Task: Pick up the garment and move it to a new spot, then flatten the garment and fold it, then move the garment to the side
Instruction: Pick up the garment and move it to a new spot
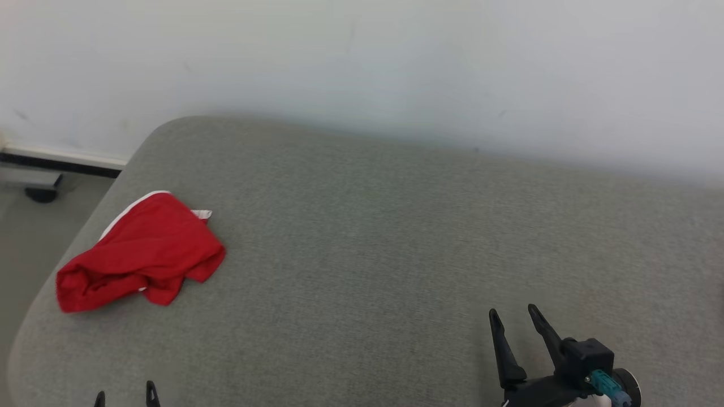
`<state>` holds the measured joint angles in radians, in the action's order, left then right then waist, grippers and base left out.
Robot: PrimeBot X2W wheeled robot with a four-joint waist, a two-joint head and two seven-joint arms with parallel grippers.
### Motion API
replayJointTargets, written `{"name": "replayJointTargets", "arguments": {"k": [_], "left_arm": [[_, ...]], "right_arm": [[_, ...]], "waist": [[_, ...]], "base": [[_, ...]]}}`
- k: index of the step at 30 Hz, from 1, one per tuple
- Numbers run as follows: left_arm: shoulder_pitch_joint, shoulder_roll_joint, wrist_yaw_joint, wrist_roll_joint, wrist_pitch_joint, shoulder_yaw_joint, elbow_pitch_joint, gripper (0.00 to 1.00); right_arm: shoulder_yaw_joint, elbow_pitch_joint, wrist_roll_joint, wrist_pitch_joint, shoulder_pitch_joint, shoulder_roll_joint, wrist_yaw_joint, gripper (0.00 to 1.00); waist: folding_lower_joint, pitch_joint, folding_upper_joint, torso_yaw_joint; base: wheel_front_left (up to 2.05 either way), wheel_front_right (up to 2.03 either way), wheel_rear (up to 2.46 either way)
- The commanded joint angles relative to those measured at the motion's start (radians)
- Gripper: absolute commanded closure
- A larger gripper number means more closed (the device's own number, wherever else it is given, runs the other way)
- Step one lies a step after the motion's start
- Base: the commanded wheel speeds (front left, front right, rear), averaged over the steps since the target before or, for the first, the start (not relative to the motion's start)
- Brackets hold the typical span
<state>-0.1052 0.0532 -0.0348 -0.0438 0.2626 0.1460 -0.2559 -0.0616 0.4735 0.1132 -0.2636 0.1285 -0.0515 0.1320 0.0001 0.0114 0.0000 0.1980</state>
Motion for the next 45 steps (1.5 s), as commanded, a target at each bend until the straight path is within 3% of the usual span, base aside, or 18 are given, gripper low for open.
{"name": "replayJointTargets", "arguments": {"k": [1,9,18,28,35,40,45], "left_arm": [[-0.005,0.0,0.001,0.003,0.003,0.008,-0.005,0.0],[-0.02,-0.002,0.005,-0.018,0.003,0.041,-0.011,0.0],[-0.031,-0.004,0.002,-0.043,0.003,0.083,0.001,0.0],[0.008,-0.003,0.02,-0.057,0.003,0.064,-0.006,0.0],[0.066,-0.003,0.037,-0.071,0.003,0.052,-0.023,0.0],[0.16,0.0,0.089,-0.078,0.003,0.068,-0.037,0.0],[0.292,0.05,0.133,-0.049,0.003,0.071,-0.084,0.0]], "right_arm": [[-0.001,-0.002,0.001,0.0,0.003,0.001,-0.002,0.0],[-0.024,-0.013,-0.004,0.0,0.014,0.001,-0.002,0.0],[-0.038,-0.008,-0.038,0.0,0.04,0.0,-0.002,0.0],[-0.023,-0.02,-0.066,0.0,0.043,-0.001,-0.002,0.0],[-0.038,-0.038,-0.093,0.0,0.067,-0.044,-0.002,0.0],[-0.048,-0.063,-0.086,0.0,0.095,-0.09,-0.002,0.0],[-0.068,-0.101,-0.079,0.0,0.121,-0.136,-0.003,0.0]], "waist": [[-0.0001,-0.018,0.0,0.132],[-0.0001,-0.039,0.0,0.281],[-0.0001,-0.065,0.0,0.337],[-0.0001,-0.103,0.0,0.318],[-0.0001,-0.15,0.0,0.267],[-0.0001,-0.207,0.0,0.22],[-0.0001,-0.268,0.0,0.168]], "base": [[0.0,0.0,0.0],[0.0,0.0,0.0],[0.0,0.0,0.0],[0.0,0.0,0.0],[0.0,0.0,0.0],[0.0,0.0,0.0],[0.0,0.0,0.0]]}}
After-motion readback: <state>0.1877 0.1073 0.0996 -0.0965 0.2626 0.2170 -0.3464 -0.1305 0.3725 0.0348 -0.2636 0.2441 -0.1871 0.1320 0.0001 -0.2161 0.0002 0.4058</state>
